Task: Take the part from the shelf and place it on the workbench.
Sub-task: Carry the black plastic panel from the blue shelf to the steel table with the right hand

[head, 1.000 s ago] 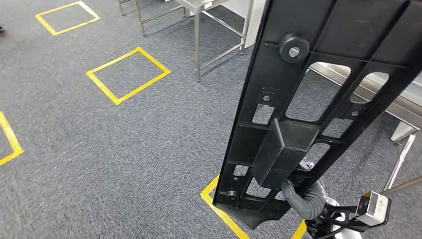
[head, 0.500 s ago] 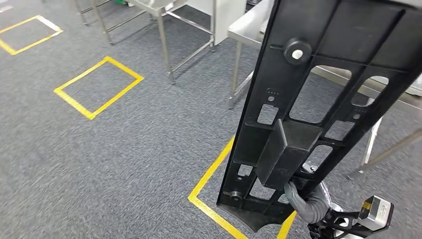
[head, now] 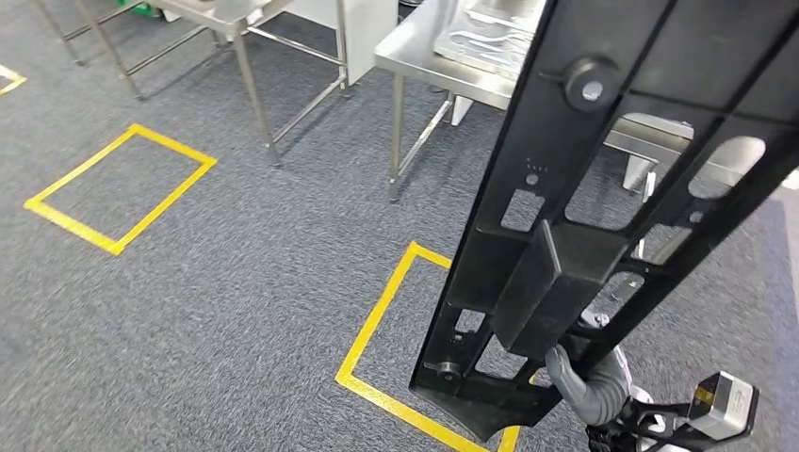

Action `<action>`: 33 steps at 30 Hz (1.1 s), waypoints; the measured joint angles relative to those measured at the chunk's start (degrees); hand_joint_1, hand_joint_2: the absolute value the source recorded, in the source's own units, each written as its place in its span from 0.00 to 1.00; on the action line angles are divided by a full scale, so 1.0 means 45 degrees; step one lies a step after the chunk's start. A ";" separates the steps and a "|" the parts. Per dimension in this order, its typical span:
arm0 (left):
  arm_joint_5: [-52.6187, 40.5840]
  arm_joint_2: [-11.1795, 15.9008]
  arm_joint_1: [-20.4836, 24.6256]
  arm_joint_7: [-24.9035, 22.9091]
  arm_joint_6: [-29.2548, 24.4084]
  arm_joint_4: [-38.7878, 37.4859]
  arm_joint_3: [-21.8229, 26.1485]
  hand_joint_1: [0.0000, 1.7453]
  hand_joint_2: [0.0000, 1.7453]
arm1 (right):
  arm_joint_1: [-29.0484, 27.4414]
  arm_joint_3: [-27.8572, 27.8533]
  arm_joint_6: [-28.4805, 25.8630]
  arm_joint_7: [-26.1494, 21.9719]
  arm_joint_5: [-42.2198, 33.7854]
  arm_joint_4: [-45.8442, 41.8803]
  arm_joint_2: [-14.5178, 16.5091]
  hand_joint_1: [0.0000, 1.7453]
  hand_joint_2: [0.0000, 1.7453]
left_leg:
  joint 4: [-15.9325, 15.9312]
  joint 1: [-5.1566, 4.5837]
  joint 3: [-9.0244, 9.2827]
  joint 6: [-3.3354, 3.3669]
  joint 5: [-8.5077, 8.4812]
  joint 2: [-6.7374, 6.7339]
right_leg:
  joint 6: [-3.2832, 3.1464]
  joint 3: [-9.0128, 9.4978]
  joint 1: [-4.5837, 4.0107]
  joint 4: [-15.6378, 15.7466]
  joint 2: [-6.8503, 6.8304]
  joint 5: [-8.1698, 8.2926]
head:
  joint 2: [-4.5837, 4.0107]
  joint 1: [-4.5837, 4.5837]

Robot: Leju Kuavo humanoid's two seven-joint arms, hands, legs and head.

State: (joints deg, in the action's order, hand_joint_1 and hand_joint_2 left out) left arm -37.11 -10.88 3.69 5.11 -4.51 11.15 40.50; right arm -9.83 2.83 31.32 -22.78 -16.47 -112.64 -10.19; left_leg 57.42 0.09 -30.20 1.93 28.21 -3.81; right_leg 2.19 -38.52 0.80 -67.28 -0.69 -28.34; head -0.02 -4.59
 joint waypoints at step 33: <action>-0.0376 -0.0034 0.0015 -0.0362 -0.0291 0.0000 0.0029 0.00 1.00 | 0.1775 0.0274 0.0146 0.0021 -0.0573 0.1833 0.0108 1.00 1.00 | 0.0022 -0.0062 -0.0052 -0.0145 -0.0005 -0.0272 | -0.0165 0.0810 -0.0089 0.1796 -0.0630 0.0628 | 0.0000 0.0000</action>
State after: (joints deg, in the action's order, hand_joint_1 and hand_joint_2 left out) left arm -38.80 -11.03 3.76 3.48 -5.82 11.15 40.63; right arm -1.84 4.07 31.97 -22.69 -19.05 -104.39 -9.70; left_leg 57.52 -0.19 -30.43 1.27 28.19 -5.04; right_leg 1.45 -34.87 0.41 -59.20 -3.53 -25.52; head -0.02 -4.59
